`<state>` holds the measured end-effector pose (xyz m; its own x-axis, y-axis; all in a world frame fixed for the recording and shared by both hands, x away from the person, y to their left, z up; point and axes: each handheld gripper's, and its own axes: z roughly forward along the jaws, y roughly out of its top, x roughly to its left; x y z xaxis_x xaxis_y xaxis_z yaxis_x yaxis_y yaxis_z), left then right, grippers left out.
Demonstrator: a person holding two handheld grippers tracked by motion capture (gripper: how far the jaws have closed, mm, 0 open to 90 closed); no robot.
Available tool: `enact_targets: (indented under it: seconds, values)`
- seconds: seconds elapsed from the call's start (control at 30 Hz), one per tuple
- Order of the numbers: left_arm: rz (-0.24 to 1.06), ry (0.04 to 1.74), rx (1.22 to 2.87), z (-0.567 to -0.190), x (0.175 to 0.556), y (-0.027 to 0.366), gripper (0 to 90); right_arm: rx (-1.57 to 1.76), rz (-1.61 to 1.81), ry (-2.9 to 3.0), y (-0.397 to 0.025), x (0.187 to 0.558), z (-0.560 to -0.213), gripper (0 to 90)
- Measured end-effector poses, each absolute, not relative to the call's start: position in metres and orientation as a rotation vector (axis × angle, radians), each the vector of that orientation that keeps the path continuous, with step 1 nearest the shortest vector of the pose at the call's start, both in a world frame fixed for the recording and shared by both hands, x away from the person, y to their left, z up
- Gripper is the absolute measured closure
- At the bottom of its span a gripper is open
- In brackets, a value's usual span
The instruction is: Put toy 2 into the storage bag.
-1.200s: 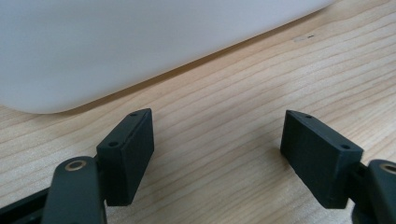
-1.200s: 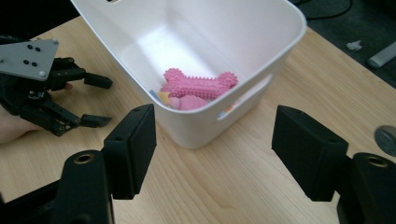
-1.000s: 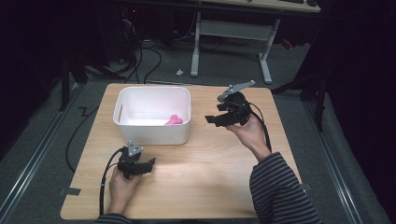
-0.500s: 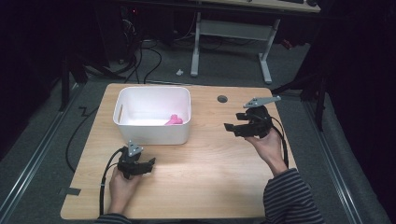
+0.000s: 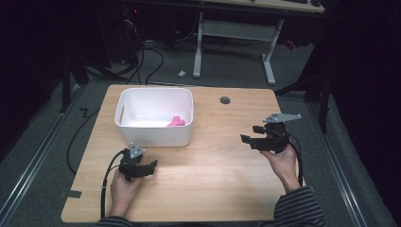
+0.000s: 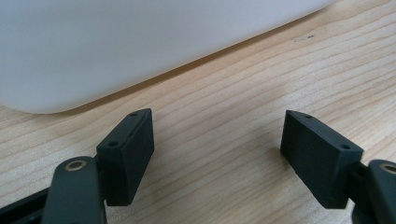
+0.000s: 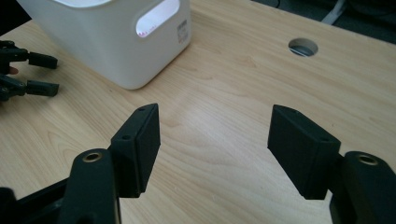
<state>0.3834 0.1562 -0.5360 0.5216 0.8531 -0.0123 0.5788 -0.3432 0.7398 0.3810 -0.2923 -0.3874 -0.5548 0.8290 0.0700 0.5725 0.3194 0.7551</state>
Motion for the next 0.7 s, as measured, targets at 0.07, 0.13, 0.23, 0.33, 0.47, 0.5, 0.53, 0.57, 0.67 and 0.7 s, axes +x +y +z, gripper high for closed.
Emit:
enact_targets:
  seconds: [0.07, 0.13, 0.23, 0.33, 0.47, 0.5, 0.53, 0.57, 0.67, 0.7]
  values:
    - [0.499, 1.160, 2.059, -0.536, 0.383, 0.156, 25.9, 1.263, 1.099, 2.242, -0.297, 0.378, -0.392, 34.6]
    - [0.498, 1.160, 2.059, -0.536, 0.383, 0.156, 25.9, 1.300, 1.117, 2.240, -0.302, 0.374, -0.398, 34.6]
    - [0.499, 1.160, 2.059, -0.536, 0.383, 0.156, 25.9, 1.324, 1.126, 2.227, -0.307, 0.369, -0.407, 34.7]
    - [0.498, 1.160, 2.059, -0.536, 0.383, 0.156, 25.9, 1.354, 1.132, 2.207, -0.312, 0.365, -0.418, 34.7]
    - [0.498, 1.159, 2.060, -0.536, 0.383, 0.156, 25.8, 1.383, 1.095, 2.179, -0.316, 0.362, -0.442, 34.6]
    - [0.499, 1.159, 2.060, -0.536, 0.383, 0.156, 25.8, 1.398, 1.089, 2.176, -0.317, 0.361, -0.449, 34.6]
    - [0.498, 1.159, 2.060, -0.536, 0.383, 0.156, 25.8, 1.405, 1.082, 2.175, -0.318, 0.361, -0.455, 34.5]
    - [0.498, 1.160, 2.060, -0.536, 0.383, 0.156, 25.8, 1.422, 1.073, 2.171, -0.319, 0.361, -0.465, 34.3]
    - [0.498, 1.159, 2.060, -0.536, 0.383, 0.156, 25.8, 1.436, 1.017, 2.169, -0.317, 0.361, -0.487, 34.0]
    - [0.498, 1.160, 2.060, -0.536, 0.383, 0.156, 25.8, 1.452, 0.986, 2.162, -0.316, 0.362, -0.496, 34.0]
